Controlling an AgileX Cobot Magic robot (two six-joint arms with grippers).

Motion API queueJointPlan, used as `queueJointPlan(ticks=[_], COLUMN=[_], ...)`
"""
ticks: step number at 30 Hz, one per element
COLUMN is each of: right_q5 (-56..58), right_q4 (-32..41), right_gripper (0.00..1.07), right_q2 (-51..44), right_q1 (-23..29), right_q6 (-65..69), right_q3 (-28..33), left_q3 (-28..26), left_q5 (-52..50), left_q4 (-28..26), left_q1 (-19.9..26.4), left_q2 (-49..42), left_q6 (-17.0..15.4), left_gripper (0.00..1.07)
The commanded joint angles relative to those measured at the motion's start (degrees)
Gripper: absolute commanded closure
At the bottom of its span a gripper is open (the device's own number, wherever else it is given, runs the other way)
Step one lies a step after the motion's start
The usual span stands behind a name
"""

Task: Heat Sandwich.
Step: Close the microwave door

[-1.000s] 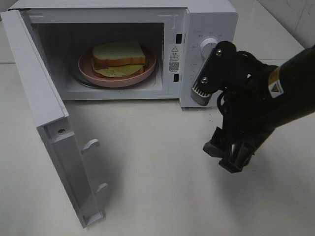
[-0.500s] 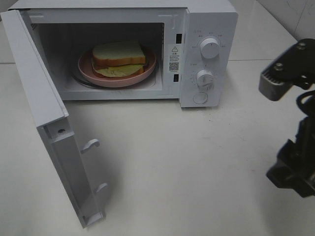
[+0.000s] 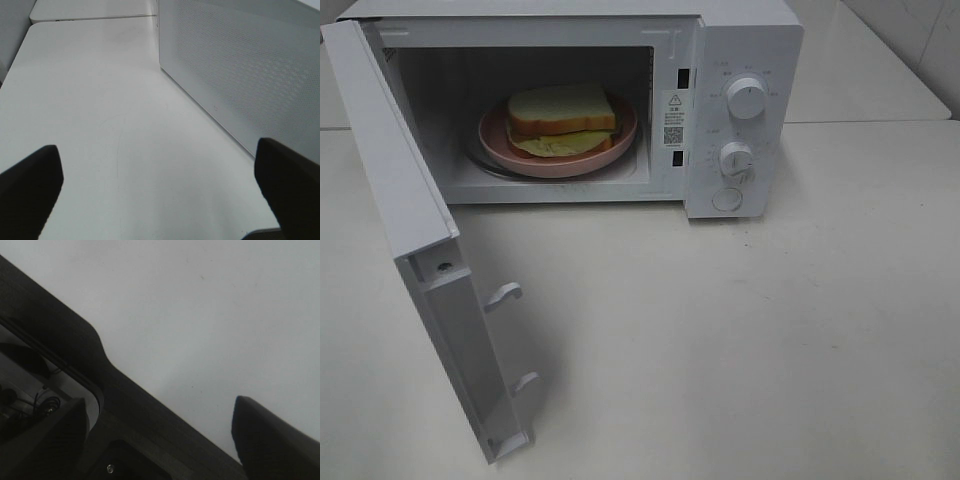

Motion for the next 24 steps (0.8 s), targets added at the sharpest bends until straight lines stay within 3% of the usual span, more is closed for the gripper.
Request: queueJointPlan(ticks=[1,10,15,24], right_q5=[3.90,3.90,2.86,-6.07], right_q4=[0.29,0.17,-0.29,-0.11], right_gripper=[0.31,0.31,0.31,0.31], right_q2=[-4.41,-15.81,-19.42,-27.39], right_q1=[-0.34,-1.15,-6.93,-16.56], right_q6=[0.34,0.34,0.00,0.00], right_q3=[0.23,0.23,1.15,10.89], left_q3=[0.06,0.06,0.06,0.06], left_q5=[-0.86,-0.86,-0.86,-0.86], left_q4=[-0.46,-0.46,-0.46,-0.46], left_q1=[0.00,0.00,0.00,0.00], left_q2=[-1.49,-1.49,-1.49,-1.49], left_q6=[-0.40,-0.40,-0.40,-0.40], left_gripper=[0.05,0.05,0.05,0.05])
